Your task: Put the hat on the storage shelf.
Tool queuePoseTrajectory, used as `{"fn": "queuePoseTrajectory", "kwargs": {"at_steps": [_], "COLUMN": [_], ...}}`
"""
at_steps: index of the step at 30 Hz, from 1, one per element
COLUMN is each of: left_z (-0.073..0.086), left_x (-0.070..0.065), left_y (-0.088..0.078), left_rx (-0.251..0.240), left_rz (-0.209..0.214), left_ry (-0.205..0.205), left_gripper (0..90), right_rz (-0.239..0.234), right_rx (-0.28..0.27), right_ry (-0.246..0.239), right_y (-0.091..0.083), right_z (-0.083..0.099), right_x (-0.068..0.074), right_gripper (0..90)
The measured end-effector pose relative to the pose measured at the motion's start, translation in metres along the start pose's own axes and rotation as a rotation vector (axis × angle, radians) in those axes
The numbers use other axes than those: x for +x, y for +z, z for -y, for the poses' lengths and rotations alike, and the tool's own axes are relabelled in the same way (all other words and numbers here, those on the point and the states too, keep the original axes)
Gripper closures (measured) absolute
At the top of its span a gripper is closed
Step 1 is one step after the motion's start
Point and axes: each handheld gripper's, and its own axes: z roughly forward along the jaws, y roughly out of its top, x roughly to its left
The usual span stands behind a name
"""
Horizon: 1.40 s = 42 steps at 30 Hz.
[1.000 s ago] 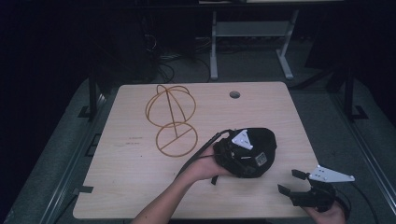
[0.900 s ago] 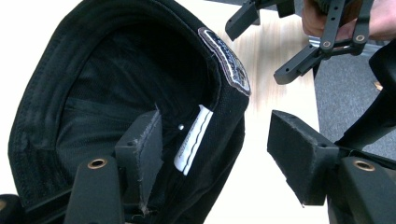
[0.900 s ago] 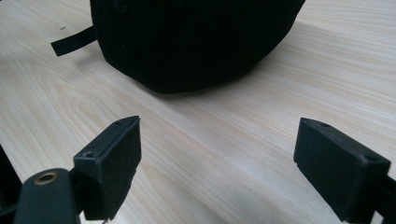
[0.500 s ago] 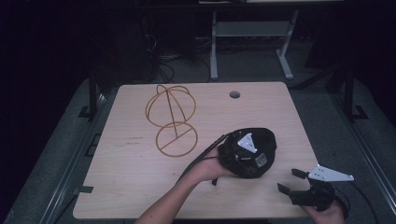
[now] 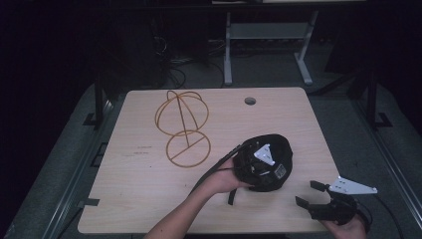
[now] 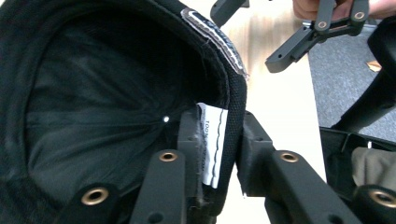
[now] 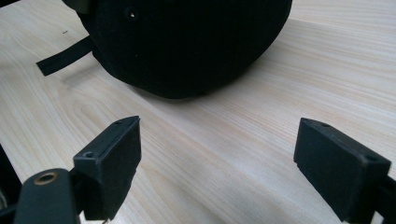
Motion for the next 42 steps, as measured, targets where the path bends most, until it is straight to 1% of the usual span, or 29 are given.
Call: {"fn": "queuePoseTrajectory", "kwargs": {"at_steps": [6, 10, 13, 14, 15, 16, 17, 19, 20, 21, 22, 23, 24, 25, 26, 27, 28, 29, 30, 31, 32, 34, 35, 36, 37, 38, 40, 41, 42], "left_z": [-0.004, -0.01, -0.013, -0.014, -0.014, -0.015, -0.015, -0.015, -0.015, -0.015, -0.015, -0.015, -0.016, -0.016, -0.017, -0.018, -0.019, -0.019, -0.02, -0.02, -0.021, -0.023, -0.023, -0.024, -0.025, -0.026, -0.028, -0.029, -0.03], "left_x": [0.003, 0.004, 0.006, 0.008, 0.008, 0.009, 0.01, 0.012, 0.013, 0.013, 0.015, 0.015, 0.015, 0.016, 0.016, 0.015, 0.014, 0.014, 0.013, 0.012, 0.011, 0.01, 0.009, 0.009, 0.009, 0.007, 0.005, 0.004, 0.003], "left_y": [-0.006, -0.017, -0.029, -0.036, -0.036, -0.041, -0.045, -0.055, -0.062, -0.062, -0.07, -0.07, -0.073, -0.076, -0.079, -0.082, -0.087, -0.087, -0.089, -0.091, -0.092, -0.093, -0.093, -0.093, -0.093, -0.093, -0.093, -0.093, -0.092], "left_rx": [-0.013, -0.046, -0.086, -0.114, -0.114, -0.125, -0.137, -0.174, -0.204, -0.204, -0.232, -0.232, -0.237, -0.24, -0.239, -0.239, -0.245, -0.245, -0.251, -0.252, -0.25, -0.243, -0.247, -0.246, -0.248, -0.253, -0.254, -0.253, -0.251], "left_rz": [0.007, 0.001, 0.003, 0.006, 0.006, 0.007, 0.007, 0.011, 0.019, 0.019, 0.037, 0.037, 0.042, 0.044, 0.044, 0.042, 0.041, 0.041, 0.041, 0.042, 0.043, 0.05, 0.053, 0.056, 0.061, 0.065, 0.078, 0.084, 0.089], "left_ry": [-0.007, -0.012, -0.024, -0.037, -0.037, -0.044, -0.05, -0.067, -0.079, -0.079, -0.092, -0.092, -0.094, -0.097, -0.094, -0.091, -0.086, -0.086, -0.082, -0.08, -0.076, -0.072, -0.075, -0.072, -0.071, -0.065, -0.052, -0.046, -0.036], "left_gripper": [79.4, 79.6, 79.8, 79.8, 79.8, 79.8, 79.8, 79.9, 79.9, 79.9, 79.9, 79.9, 79.9, 79.9, 79.9, 79.8, 79.8, 79.9, 79.9, 79.8, 79.8, 79.8, 79.8, 79.8, 79.8, 79.8, 79.8, 79.8, 79.9], "right_rz": [-0.007, -0.027, -0.04, -0.046, -0.049, -0.052, -0.052, -0.059, -0.075, -0.084, -0.09, -0.095, -0.095, -0.099, -0.104, -0.111, -0.113, -0.119, -0.119, -0.128, -0.128, -0.143, -0.15, -0.144, -0.144, -0.143, -0.159, -0.166, -0.175], "right_rx": [-0.021, -0.046, -0.059, -0.066, -0.071, -0.074, -0.074, -0.079, -0.096, -0.106, -0.111, -0.118, -0.118, -0.126, -0.131, -0.146, -0.151, -0.161, -0.161, -0.18, -0.18, -0.201, -0.201, -0.195, -0.195, -0.191, -0.188, -0.19, -0.193], "right_ry": [-0.001, 0.0, -0.015, -0.018, -0.022, -0.026, -0.026, -0.032, -0.037, -0.039, -0.043, -0.047, -0.047, -0.052, -0.057, -0.069, -0.074, -0.078, -0.078, -0.096, -0.096, -0.116, -0.124, -0.138, -0.138, -0.145, -0.144, -0.147, -0.163], "right_y": [-0.001, -0.003, -0.002, -0.002, -0.002, -0.001, -0.001, 0.0, 0.0, -0.001, -0.001, -0.001, -0.001, -0.001, 0.0, 0.0, 0.0, 0.0, 0.0, 0.0, 0.0, 0.002, 0.002, 0.006, 0.006, 0.007, 0.011, 0.013, 0.015], "right_z": [-0.001, -0.002, -0.005, -0.006, -0.008, -0.009, -0.009, -0.012, -0.016, -0.019, -0.022, -0.025, -0.025, -0.029, -0.032, -0.04, -0.043, -0.047, -0.047, -0.057, -0.057, -0.067, -0.07, -0.075, -0.075, -0.077, -0.078, -0.078, -0.077], "right_x": [0.001, 0.004, 0.01, 0.012, 0.013, 0.015, 0.015, 0.019, 0.023, 0.024, 0.026, 0.027, 0.027, 0.028, 0.029, 0.03, 0.03, 0.031, 0.031, 0.033, 0.033, 0.035, 0.037, 0.038, 0.038, 0.038, 0.037, 0.037, 0.038], "right_gripper": [14.6, 14.6, 14.7, 14.7, 14.7, 14.7, 14.7, 14.7, 14.9, 15.0, 15.0, 15.0, 15.0, 15.0, 15.0, 15.0, 15.1, 15.3, 15.3, 16.2, 16.2, 18.4, 19.3, 20.4, 20.4, 21.7, 27.0, 31.4, 39.3]}}
